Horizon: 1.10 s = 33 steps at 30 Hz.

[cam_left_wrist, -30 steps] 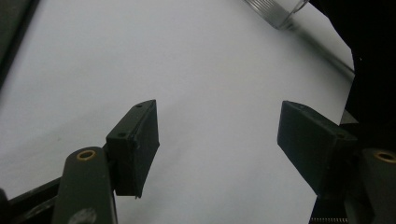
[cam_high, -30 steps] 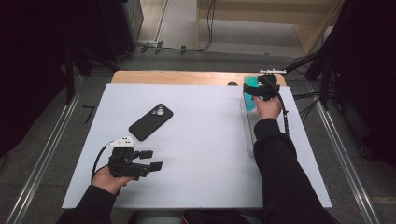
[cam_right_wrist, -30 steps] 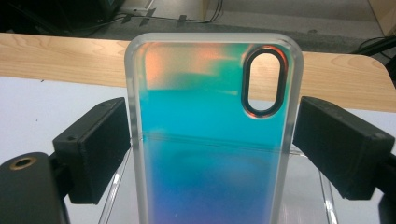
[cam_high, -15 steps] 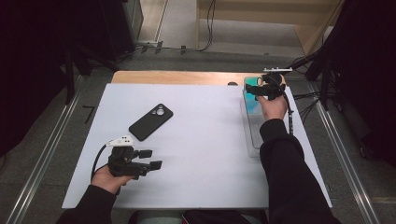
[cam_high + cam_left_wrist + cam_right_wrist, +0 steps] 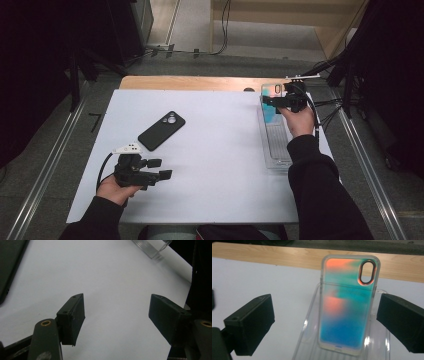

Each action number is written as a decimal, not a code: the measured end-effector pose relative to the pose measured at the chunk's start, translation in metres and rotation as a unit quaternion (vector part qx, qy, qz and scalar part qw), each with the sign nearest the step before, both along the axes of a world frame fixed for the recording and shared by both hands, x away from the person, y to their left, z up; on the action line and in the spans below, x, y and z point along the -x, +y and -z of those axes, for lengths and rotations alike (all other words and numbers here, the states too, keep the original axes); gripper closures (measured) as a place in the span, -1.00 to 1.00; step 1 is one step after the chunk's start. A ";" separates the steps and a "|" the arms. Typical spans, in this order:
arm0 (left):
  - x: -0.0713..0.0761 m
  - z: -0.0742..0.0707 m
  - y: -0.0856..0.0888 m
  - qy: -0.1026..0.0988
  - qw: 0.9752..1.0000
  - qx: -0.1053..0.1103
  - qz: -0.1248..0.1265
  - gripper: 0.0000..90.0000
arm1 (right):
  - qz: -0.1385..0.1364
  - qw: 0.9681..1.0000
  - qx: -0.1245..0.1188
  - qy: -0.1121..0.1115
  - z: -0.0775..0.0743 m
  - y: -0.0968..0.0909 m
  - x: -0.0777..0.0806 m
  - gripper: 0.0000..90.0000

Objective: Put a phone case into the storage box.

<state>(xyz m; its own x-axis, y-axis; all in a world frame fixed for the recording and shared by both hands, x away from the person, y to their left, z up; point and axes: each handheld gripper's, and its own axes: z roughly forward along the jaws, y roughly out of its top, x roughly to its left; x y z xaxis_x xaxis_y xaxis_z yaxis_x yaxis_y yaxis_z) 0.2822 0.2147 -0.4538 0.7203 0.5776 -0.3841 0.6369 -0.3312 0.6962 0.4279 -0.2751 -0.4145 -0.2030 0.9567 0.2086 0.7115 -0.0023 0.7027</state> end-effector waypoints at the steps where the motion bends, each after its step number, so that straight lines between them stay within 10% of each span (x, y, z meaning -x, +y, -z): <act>1: 0.000 0.000 0.000 0.000 1.000 0.001 0.001 -0.35 | -0.006 1.000 -0.001 -0.003 -0.002 0.002 0.004 -1.00; 18: -0.005 0.000 -0.001 0.002 1.000 -0.005 0.009 -0.35 | -0.098 0.995 -0.026 -0.001 -0.006 0.020 0.051 -0.87; 33: -0.013 0.001 -0.003 0.004 1.000 -0.007 0.014 -0.35 | -0.191 0.981 -0.028 0.005 0.003 0.045 0.090 -0.70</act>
<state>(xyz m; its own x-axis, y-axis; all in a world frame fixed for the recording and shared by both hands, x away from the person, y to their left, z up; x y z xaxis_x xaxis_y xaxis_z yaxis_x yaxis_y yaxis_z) 0.2955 0.2117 -0.4549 0.7337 0.5619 -0.3820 0.6321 -0.3583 0.6870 0.3377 -0.2301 -0.4173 -0.5421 0.7981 0.2631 0.6748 0.2268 0.7023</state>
